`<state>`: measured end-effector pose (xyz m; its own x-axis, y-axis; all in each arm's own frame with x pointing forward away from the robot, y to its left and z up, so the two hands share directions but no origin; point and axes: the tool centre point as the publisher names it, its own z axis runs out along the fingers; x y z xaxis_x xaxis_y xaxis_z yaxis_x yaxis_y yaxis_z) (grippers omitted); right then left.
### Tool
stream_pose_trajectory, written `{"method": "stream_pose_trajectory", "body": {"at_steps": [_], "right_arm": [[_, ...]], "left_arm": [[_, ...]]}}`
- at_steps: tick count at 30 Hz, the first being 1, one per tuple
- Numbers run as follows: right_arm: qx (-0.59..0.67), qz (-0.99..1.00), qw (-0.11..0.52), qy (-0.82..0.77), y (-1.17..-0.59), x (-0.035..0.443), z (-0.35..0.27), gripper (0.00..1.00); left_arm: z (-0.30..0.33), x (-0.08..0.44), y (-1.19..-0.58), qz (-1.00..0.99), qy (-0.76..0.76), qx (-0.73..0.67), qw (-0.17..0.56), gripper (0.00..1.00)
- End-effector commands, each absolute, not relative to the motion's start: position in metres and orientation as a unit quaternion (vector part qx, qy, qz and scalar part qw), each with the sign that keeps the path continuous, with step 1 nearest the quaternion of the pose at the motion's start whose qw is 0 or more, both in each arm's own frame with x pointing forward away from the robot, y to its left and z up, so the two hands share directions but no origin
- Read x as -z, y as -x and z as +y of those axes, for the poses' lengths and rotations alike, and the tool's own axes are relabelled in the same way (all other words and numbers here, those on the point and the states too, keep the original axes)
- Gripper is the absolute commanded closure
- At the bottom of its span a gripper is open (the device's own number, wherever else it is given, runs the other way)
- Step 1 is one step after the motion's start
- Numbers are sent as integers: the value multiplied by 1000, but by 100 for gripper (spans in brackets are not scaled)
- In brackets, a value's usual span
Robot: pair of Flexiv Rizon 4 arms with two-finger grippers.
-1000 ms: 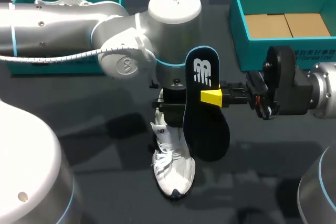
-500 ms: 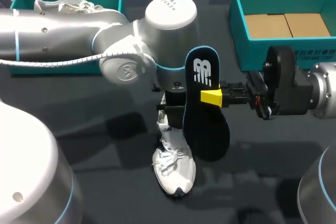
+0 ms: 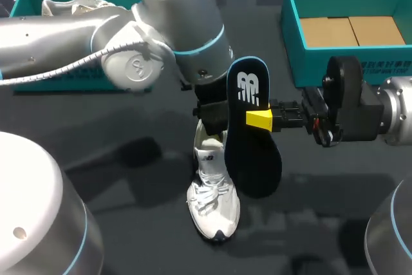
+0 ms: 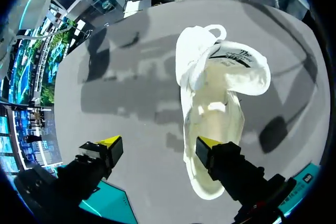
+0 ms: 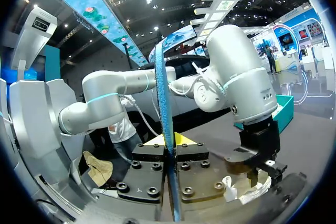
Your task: Take the shoe out of the shoebox, open the shoe tongue, remove and reinsert the insole, then place the shoe into the shoebox
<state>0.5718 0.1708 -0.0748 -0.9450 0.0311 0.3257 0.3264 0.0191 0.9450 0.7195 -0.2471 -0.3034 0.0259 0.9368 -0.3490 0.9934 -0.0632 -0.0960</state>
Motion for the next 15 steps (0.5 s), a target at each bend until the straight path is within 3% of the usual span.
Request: {"method": "stream_pose_trajectory", "body": {"at_steps": [1, 15], "right_arm": [[689, -706, 107, 127, -572, 75, 173, 100], [689, -706, 107, 127, -572, 75, 173, 100]], "left_arm": [[-231, 269, -718, 671, -696, 215, 140, 0], [-259, 198, -728, 646, -604, 375, 279, 0]]}}
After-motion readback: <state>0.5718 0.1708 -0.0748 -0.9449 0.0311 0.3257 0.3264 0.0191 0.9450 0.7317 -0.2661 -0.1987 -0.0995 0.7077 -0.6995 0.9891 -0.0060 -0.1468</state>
